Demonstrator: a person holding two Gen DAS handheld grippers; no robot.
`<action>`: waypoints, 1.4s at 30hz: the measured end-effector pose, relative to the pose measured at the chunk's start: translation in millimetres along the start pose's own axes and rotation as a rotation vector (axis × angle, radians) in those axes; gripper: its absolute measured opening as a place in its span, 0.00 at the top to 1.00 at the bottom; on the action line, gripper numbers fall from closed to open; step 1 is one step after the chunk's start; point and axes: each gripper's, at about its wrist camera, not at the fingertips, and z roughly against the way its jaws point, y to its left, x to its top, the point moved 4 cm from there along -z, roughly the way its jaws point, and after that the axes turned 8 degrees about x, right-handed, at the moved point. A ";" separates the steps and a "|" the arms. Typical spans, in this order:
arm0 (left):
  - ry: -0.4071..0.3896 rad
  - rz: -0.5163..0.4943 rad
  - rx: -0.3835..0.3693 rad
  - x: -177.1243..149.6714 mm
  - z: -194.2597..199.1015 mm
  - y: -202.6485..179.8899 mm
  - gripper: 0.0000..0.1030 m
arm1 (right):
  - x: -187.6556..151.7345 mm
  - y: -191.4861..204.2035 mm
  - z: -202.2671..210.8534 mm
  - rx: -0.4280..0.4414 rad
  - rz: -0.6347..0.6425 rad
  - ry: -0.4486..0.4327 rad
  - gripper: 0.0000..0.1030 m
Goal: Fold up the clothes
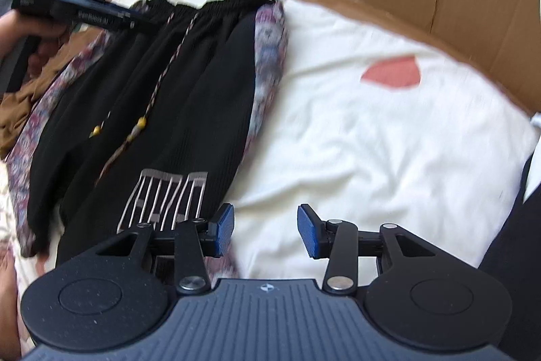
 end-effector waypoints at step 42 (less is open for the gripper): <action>0.290 -0.127 -0.490 -191.4 73.4 -104.3 0.44 | -91.1 -15.9 41.1 -0.019 -0.170 0.045 0.98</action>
